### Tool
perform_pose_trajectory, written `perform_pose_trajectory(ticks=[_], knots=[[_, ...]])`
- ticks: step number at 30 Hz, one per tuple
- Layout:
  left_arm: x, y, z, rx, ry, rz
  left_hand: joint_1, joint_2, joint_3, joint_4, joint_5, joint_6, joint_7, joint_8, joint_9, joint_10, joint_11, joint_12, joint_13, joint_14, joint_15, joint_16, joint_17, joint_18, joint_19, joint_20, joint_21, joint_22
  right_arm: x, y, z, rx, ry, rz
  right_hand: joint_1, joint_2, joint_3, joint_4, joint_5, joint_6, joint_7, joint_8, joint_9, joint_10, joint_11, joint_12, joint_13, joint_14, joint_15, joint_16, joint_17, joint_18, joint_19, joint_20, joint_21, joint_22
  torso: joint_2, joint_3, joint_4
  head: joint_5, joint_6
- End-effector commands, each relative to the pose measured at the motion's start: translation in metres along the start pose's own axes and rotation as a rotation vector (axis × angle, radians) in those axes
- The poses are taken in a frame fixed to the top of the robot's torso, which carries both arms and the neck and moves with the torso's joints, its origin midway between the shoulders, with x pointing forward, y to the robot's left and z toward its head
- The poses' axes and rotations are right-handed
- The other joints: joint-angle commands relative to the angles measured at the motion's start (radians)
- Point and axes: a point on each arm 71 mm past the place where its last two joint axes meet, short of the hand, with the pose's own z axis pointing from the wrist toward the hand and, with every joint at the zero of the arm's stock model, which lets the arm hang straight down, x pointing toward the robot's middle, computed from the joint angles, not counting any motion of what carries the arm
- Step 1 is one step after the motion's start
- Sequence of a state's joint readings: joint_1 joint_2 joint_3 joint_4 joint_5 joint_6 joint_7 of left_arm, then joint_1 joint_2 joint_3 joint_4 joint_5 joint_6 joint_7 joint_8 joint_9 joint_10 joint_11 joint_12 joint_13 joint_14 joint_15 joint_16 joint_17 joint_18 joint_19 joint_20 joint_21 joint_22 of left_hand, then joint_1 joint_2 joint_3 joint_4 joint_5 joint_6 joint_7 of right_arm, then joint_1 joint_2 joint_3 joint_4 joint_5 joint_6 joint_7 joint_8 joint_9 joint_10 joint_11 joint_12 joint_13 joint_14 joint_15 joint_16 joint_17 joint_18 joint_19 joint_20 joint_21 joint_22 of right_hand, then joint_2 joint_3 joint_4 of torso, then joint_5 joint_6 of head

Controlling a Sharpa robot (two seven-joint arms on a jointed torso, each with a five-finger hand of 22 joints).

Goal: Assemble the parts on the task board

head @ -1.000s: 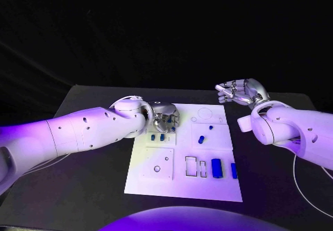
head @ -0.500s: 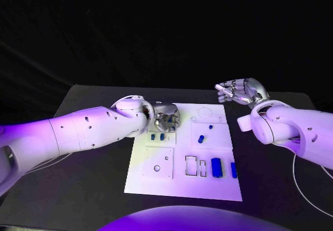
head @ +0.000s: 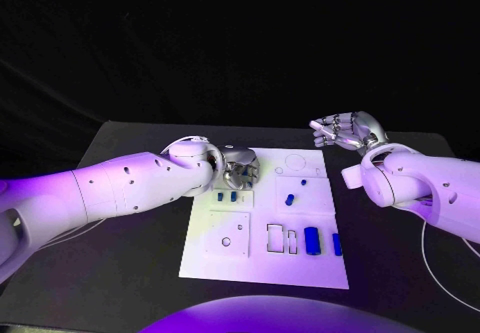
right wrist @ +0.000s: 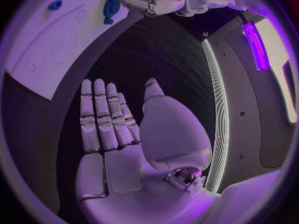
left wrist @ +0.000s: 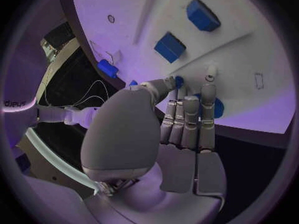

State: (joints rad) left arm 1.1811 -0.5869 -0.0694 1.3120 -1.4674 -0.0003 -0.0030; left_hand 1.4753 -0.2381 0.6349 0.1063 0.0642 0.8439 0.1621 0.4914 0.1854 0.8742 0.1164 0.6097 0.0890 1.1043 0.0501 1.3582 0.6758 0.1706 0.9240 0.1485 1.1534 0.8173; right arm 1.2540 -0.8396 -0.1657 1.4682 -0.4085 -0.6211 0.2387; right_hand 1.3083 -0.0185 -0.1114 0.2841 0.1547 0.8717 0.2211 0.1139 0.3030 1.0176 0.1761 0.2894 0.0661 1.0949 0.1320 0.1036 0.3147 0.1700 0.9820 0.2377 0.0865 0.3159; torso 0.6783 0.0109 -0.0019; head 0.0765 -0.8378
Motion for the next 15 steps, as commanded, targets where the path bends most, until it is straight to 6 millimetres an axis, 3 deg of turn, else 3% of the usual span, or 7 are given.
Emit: perform_pose_trajectory(ticks=[1, 8, 15], knots=[[0.0032, 0.0011, 0.0005, -0.019, 0.033, 0.007, -0.004, -0.007, 0.005, -0.003, -0.004, 0.001, 0.002, -0.007, -0.001, -0.007, 0.004, -0.010, -0.002, -0.002, 0.003, 0.004, -0.007, 0.000, -0.007, 0.004, 0.003, -0.003, 0.0019, 0.0009, 0.0000, -0.011, 0.018, -0.002, 0.010, -0.001, -0.004, 0.001, 0.002, 0.005, 0.021, -0.004, -0.001, -0.007, 0.000, 0.006, -0.001, -0.001, -0.002, -0.007, -0.002, 0.013, -0.003, 0.002, -0.004, -0.001, 0.000, 0.0002, 0.0005, -0.001, 0.002], [0.0041, 0.0017, 0.0006, -0.026, 0.046, 0.014, 0.003, -0.004, 0.015, -0.016, -0.004, -0.001, 0.004, -0.012, -0.003, -0.007, 0.005, -0.014, -0.003, -0.004, 0.004, 0.006, -0.010, 0.000, -0.009, 0.005, 0.011, 0.006, 0.0021, 0.0010, 0.0000, -0.011, 0.019, -0.002, 0.010, -0.001, -0.004, 0.001, 0.002, 0.005, 0.021, -0.004, -0.001, -0.007, 0.000, 0.006, -0.001, -0.001, -0.002, -0.007, -0.002, 0.013, -0.003, 0.002, -0.004, -0.001, 0.000, 0.0005, 0.0000, 0.000, 0.001], [0.0040, 0.0026, 0.0010, -0.028, 0.042, 0.025, 0.024, 0.003, 0.047, -0.058, -0.002, 0.005, 0.009, -0.019, -0.004, 0.006, 0.005, -0.014, -0.002, 0.004, 0.002, 0.018, -0.001, -0.003, 0.004, 0.003, 0.049, 0.047, 0.0018, 0.0010, -0.0001, -0.012, 0.018, -0.003, 0.010, -0.001, -0.004, 0.001, 0.002, 0.005, 0.021, -0.004, -0.001, -0.007, 0.000, 0.006, -0.001, -0.001, -0.002, -0.007, -0.002, 0.013, -0.003, 0.002, -0.004, -0.001, 0.000, 0.0008, 0.0002, -0.001, -0.001]])
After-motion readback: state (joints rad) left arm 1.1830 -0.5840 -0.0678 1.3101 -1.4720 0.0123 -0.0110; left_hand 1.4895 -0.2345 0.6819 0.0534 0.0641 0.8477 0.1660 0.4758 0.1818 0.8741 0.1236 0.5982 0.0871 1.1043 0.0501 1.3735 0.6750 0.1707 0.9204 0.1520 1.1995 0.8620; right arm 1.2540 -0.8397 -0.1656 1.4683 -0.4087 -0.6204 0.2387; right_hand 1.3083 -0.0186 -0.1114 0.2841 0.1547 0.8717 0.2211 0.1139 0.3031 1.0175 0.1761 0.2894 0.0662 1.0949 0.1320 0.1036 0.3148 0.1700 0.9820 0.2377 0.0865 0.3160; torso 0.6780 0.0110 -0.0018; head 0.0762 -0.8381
